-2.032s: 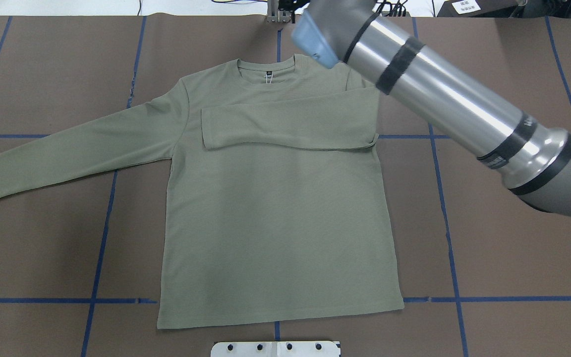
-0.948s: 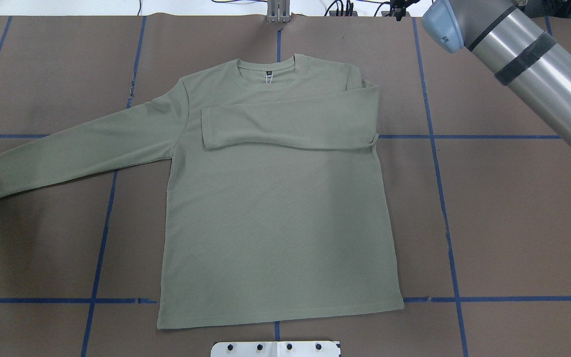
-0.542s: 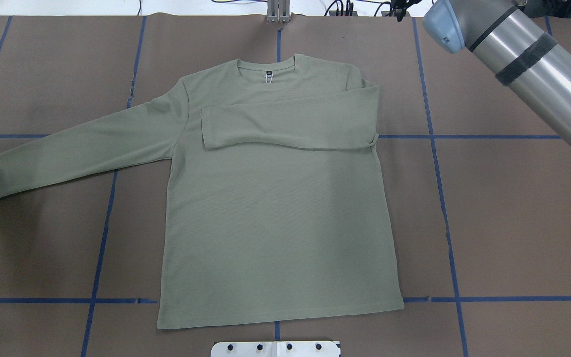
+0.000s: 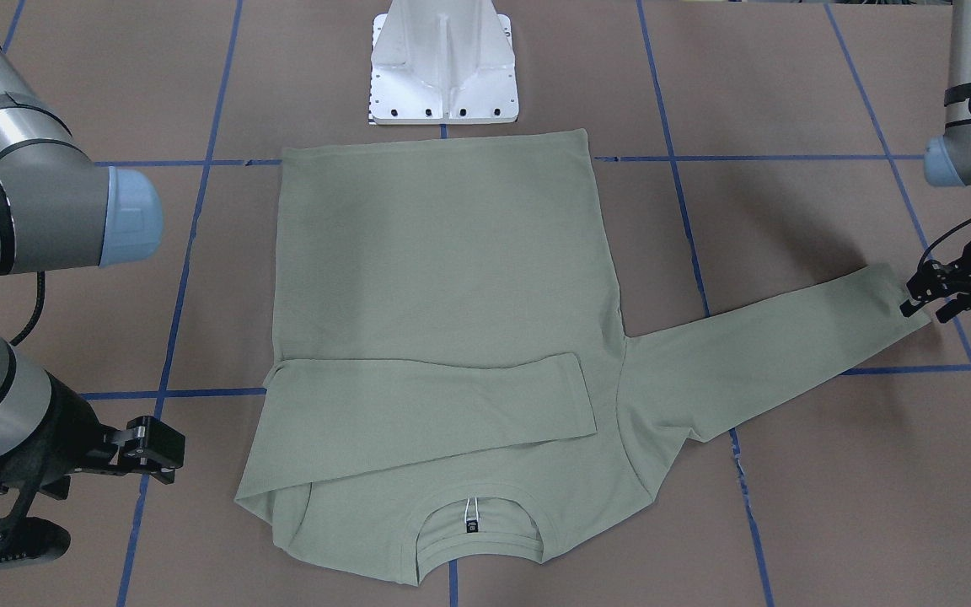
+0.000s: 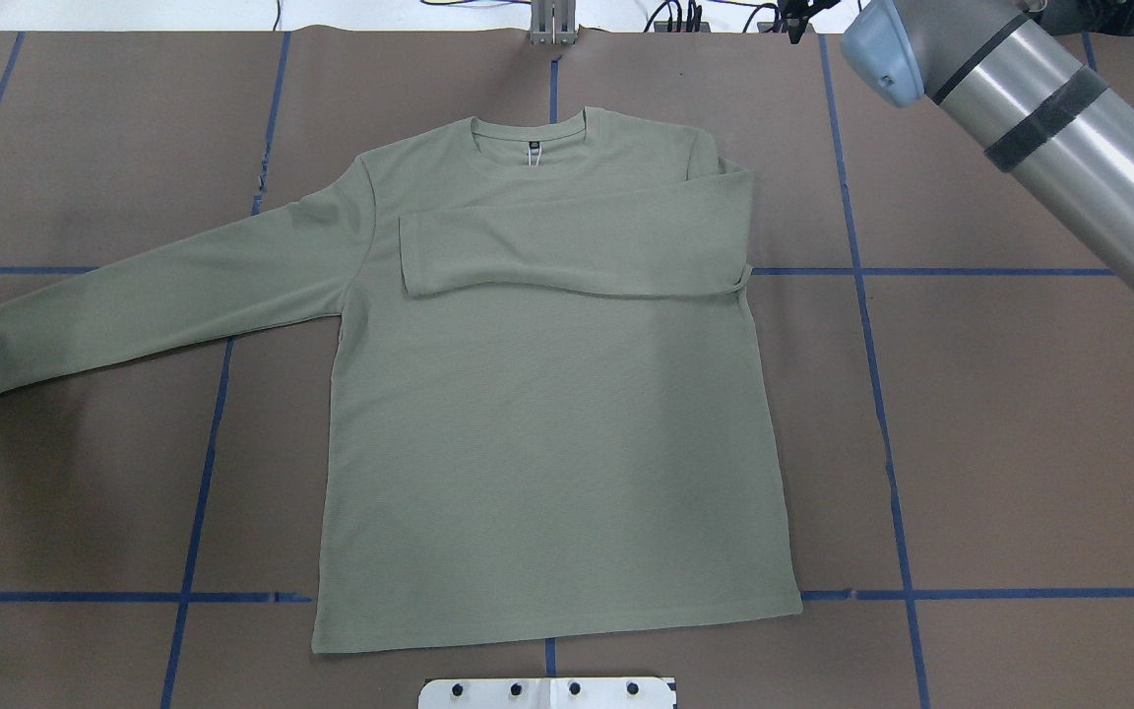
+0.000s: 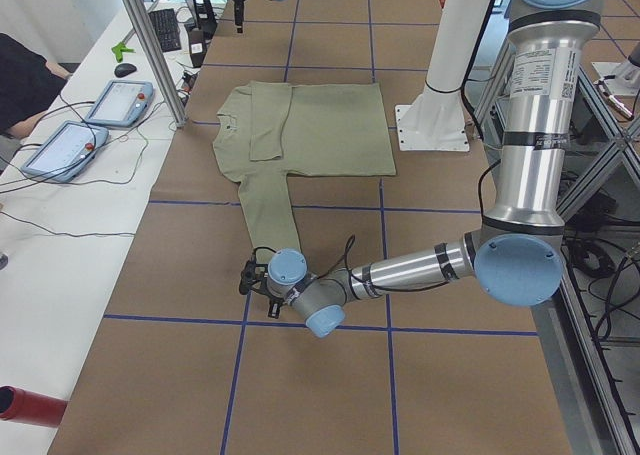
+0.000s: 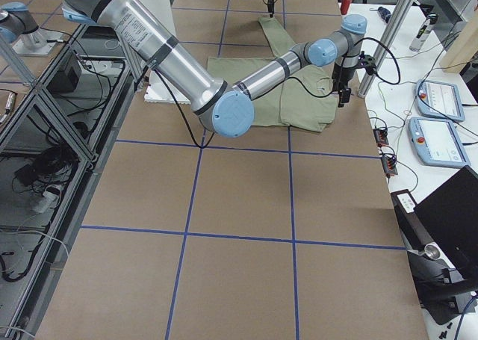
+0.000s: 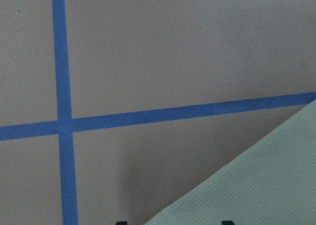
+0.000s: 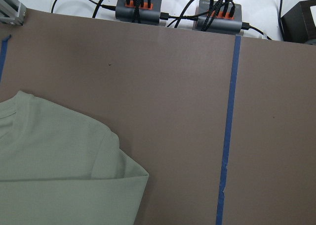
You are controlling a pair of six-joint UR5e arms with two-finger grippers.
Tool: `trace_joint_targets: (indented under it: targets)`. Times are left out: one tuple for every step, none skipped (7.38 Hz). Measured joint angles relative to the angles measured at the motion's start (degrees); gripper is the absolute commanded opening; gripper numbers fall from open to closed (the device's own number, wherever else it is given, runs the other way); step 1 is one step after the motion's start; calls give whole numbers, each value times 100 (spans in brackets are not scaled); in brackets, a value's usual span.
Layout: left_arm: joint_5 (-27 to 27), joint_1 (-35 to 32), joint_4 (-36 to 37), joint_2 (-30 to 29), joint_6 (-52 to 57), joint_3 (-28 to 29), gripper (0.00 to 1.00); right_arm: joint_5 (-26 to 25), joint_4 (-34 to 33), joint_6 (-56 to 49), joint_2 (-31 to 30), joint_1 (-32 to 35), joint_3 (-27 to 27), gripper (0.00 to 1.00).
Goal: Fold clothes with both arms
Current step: 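Move the left gripper to the other sleeve cuff and grasp it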
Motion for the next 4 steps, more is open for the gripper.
trace_joint_targets:
  targets:
    - [-4, 3, 0, -4, 2, 17, 61, -2, 0, 0, 0, 0, 1, 100]
    - [-9, 6, 0, -6, 6, 28, 61, -3, -2, 0, -1, 0, 2, 100]
    - [-13, 16, 0, -7, 12, 38, 60, -3, -3, 0, -4, 0, 2, 100]
    - [-15, 27, 0, -7, 17, 42, 53, -5, -2, 0, -13, 0, 2, 100]
